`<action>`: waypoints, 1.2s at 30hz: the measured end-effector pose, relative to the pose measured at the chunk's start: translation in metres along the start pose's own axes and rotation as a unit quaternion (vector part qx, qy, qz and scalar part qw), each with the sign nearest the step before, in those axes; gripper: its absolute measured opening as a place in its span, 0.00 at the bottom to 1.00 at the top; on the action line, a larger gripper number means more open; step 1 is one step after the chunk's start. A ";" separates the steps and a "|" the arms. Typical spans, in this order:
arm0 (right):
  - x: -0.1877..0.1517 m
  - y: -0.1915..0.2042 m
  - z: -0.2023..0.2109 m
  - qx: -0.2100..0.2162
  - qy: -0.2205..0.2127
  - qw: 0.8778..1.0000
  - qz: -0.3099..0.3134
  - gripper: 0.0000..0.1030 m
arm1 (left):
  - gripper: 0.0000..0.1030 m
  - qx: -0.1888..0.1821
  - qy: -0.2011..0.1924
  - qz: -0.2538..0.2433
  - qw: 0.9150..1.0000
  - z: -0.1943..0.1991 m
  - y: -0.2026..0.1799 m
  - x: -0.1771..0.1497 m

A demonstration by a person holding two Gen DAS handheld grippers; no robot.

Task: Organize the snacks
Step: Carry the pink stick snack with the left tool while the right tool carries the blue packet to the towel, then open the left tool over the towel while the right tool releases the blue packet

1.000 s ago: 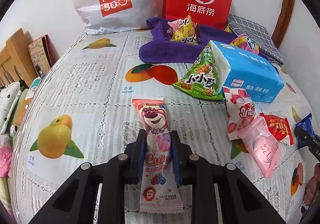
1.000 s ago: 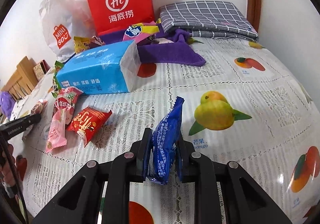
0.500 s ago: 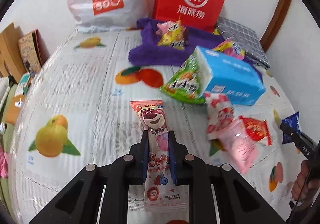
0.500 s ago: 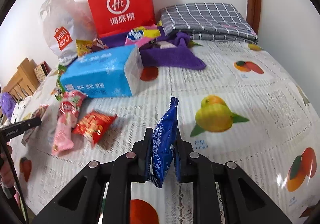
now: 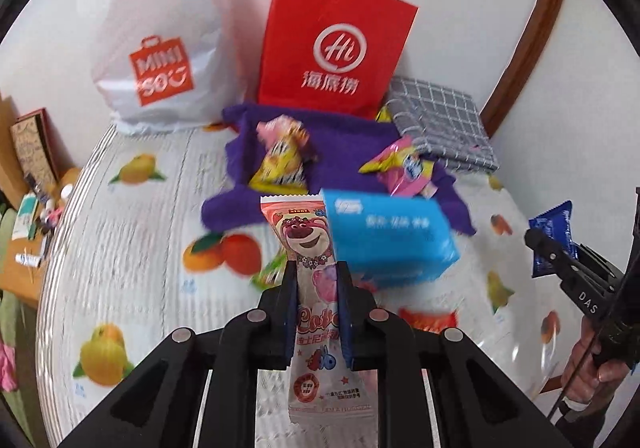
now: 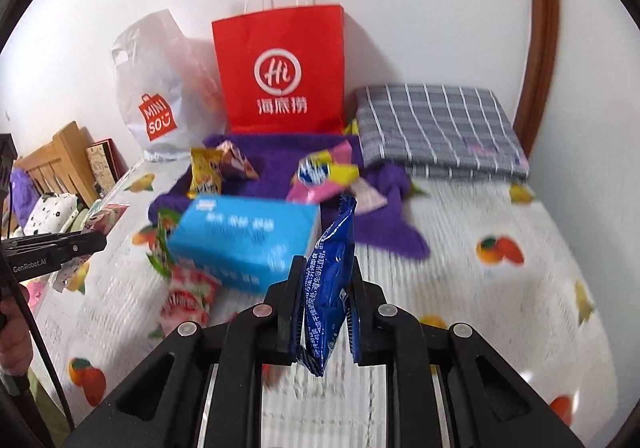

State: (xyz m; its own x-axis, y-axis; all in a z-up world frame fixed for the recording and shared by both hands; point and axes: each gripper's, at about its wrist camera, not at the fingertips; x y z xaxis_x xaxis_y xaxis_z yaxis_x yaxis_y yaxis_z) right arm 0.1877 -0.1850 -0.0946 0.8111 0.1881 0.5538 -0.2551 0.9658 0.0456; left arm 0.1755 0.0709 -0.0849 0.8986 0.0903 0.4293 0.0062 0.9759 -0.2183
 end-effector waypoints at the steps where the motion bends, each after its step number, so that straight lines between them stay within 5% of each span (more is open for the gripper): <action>1: 0.011 0.002 0.001 -0.004 0.003 1.000 0.000 0.18 | 0.16 0.003 -0.004 -0.002 1.000 0.003 -0.003 0.008; 18: 0.118 -0.003 -0.009 0.034 -0.004 0.999 -0.015 0.18 | 0.16 0.028 -0.024 -0.016 0.999 0.012 -0.024 0.101; 36: 0.180 -0.003 -0.082 0.081 0.045 0.996 -0.015 0.18 | 0.16 -0.004 0.009 0.010 1.000 -0.033 -0.005 0.155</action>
State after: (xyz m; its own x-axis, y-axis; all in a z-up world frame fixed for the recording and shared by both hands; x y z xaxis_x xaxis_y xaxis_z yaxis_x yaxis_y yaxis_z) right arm 0.3777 -0.1390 -0.0635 0.8616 0.1817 0.4740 -0.3060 0.9309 0.1994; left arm 0.3290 0.0739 -0.0465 0.9062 0.1053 0.4094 -0.0076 0.9724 -0.2332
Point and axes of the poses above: each gripper's, at about its wrist camera, not at the fingertips, and z roughly against the way its jaws point, y to its left, x to its top, and after that the axes turned 13 degrees about y, right-handed
